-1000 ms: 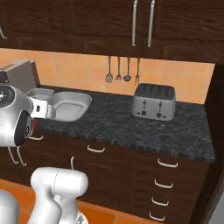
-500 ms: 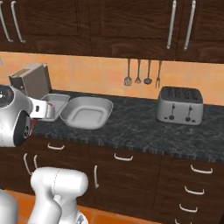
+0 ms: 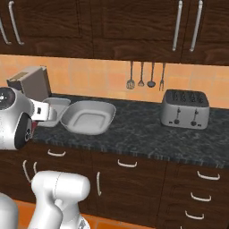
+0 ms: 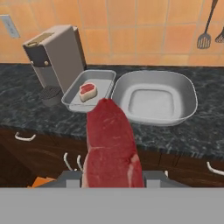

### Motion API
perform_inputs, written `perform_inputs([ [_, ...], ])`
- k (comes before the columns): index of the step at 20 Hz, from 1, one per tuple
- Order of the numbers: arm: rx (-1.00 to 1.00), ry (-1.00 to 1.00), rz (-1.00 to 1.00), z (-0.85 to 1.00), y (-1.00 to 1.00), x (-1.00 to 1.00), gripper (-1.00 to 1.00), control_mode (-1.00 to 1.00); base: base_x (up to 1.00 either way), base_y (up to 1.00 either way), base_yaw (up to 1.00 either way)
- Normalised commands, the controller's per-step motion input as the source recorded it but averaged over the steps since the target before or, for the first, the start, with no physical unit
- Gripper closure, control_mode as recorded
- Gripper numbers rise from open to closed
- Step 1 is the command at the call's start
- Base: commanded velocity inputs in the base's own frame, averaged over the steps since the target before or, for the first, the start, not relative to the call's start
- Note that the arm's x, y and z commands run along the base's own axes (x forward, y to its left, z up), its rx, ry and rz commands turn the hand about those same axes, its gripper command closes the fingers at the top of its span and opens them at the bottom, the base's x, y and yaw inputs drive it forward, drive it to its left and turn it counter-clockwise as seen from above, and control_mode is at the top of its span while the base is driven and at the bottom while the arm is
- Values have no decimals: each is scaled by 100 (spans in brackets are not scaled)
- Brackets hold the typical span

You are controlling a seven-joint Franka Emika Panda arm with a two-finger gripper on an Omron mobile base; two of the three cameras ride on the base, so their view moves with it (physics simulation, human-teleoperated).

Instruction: Place one avocado and one steak in each tupperware on the nearby counter, to pack two identical lunches.

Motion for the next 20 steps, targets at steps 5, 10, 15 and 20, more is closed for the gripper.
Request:
perform_inputs([
  [5, 0, 0, 0, 0, 0, 0, 100, 100, 39, 0, -1],
  [10, 0, 0, 0, 0, 0, 0, 100, 100, 28, 0, 0],
  [15, 0, 0, 0, 0, 0, 0, 100, 100, 28, 0, 0],
  [20, 0, 3, -5, -13, -16, 16, 100, -100, 0, 0, 0],
])
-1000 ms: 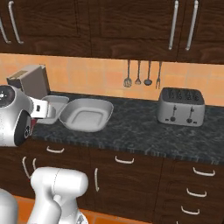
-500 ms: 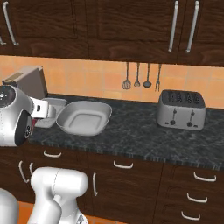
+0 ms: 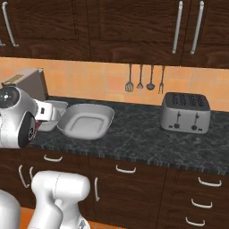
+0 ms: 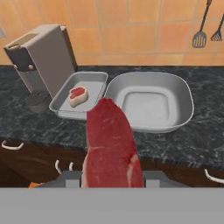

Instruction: Place one avocado and one steak in each tupperware on the nearby counter, to pack two identical lunches.

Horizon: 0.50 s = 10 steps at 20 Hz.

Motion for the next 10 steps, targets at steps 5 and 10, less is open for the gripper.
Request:
perform_inputs([
  [5, 3, 1, -7, -43, -24, 44, 100, -100, 0, 0, 0],
  [10, 5, 0, -2, -46, -4, 86, 100, -100, 0, 0, 0],
])
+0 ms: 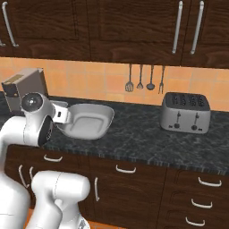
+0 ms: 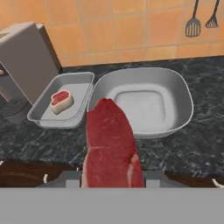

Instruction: Place one avocado and one steak in each tupperware on the nearby counter, to pack two identical lunches.

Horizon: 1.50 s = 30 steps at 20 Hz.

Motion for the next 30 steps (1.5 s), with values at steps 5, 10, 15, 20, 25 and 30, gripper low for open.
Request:
perform_inputs([
  [5, 0, 0, -2, -40, 0, 95, 100, -100, 0, 0, 0],
  [10, 0, 0, -2, -24, 0, 83, 100, -100, 0, 0, 0],
  [15, 0, 4, 0, -5, 0, 55, 100, -100, 0, 0, 0],
  [20, -3, 7, 0, -15, 0, 55, 100, -100, 0, 0, 0],
  [25, -4, 4, 0, -23, 0, 43, 100, -100, 0, 0, 0],
  [30, -3, 0, 0, -34, 3, 29, 100, -100, 0, 0, 0],
])
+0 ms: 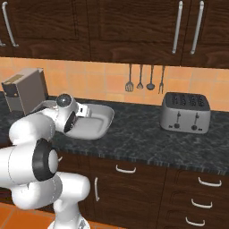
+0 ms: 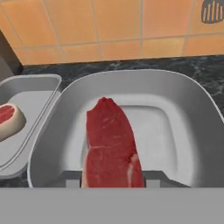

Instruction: Place one avocado and one steak in each tupperware on the nearby counter, to pack two identical lunches.

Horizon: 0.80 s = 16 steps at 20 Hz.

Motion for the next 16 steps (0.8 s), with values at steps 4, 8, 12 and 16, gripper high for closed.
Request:
perform_inputs([
  [4, -5, 0, 0, -29, 4, 38, 100, -100, 0, 0, 0],
  [8, -3, 0, 0, -26, 1, 50, -100, -100, 0, 0, 0],
  [12, 0, -1, 0, -8, 12, 5, -100, -100, 0, 0, 0],
  [16, 0, -6, 0, 0, 7, -7, -100, -100, 0, 0, 0],
])
